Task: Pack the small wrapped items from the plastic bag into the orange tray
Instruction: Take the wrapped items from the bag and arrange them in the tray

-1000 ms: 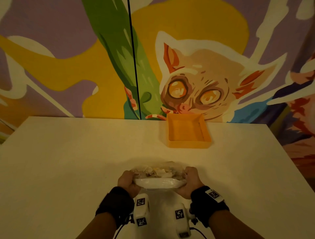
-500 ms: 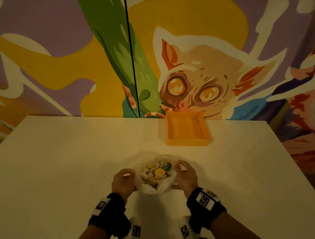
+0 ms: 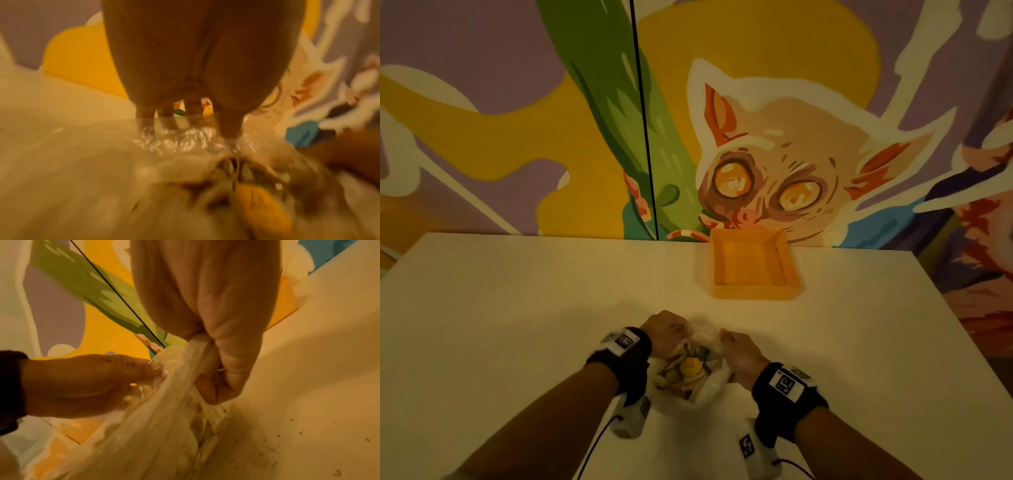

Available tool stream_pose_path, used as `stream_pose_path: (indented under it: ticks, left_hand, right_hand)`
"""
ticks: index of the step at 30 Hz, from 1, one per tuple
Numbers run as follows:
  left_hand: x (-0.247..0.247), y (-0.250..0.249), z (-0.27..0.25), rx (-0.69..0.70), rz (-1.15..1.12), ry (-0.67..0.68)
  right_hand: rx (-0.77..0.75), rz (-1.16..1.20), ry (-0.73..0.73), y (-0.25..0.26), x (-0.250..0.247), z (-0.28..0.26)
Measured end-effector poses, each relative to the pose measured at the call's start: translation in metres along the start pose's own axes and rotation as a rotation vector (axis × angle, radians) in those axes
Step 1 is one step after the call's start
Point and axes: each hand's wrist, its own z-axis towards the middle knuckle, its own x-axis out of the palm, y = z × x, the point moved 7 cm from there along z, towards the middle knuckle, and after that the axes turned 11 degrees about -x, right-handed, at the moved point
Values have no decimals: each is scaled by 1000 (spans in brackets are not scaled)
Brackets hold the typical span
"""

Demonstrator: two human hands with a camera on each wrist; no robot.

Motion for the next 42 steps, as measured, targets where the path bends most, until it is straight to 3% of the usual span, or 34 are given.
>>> stream_pose_path:
  ticks: [3,7,11,17,19,21,23,25,28,32,37,42]
  left_hand:
    - [-1,1,6,-77,-281,190]
    - [-10,25,14,-208,-750,220]
    - [-30,44,6,-237,-915,-38]
    - [-38,69,7,-259,-643,-265]
    - [-43,72,-1,-265,-545,-410]
    - [-52,61,-20,-131,-497,-636]
    - [-55,39,-41,32,-388,-770]
    - [-50,16,-46,104,-233,-714]
    - [-26,-8,-33,86,33,-386]
    - [4,-15,-24,-94,170,-121]
    - [17,-15,-12,-274,418,-119]
    - [17,-26,-5,-194,541,-175]
  right_hand:
    - [-33,61,14,-3,-3,0]
    - [9,26,112,-7,3,-14]
    - [33,44,199,-13,11,-17]
    - [-61,126,-7,5,10,-2]
    - [-97,106,-44,14,9,1]
    - [-123,95,-69,19,8,5]
    - [-151,66,-77,21,5,7]
    - [-192,-29,-93,25,-3,9]
    - [-245,-117,-95,31,-14,7]
    - [-281,-162,-24,35,-31,-3]
    - [-287,-214,108,29,-49,-19]
    - [-237,-234,171,25,-54,-23]
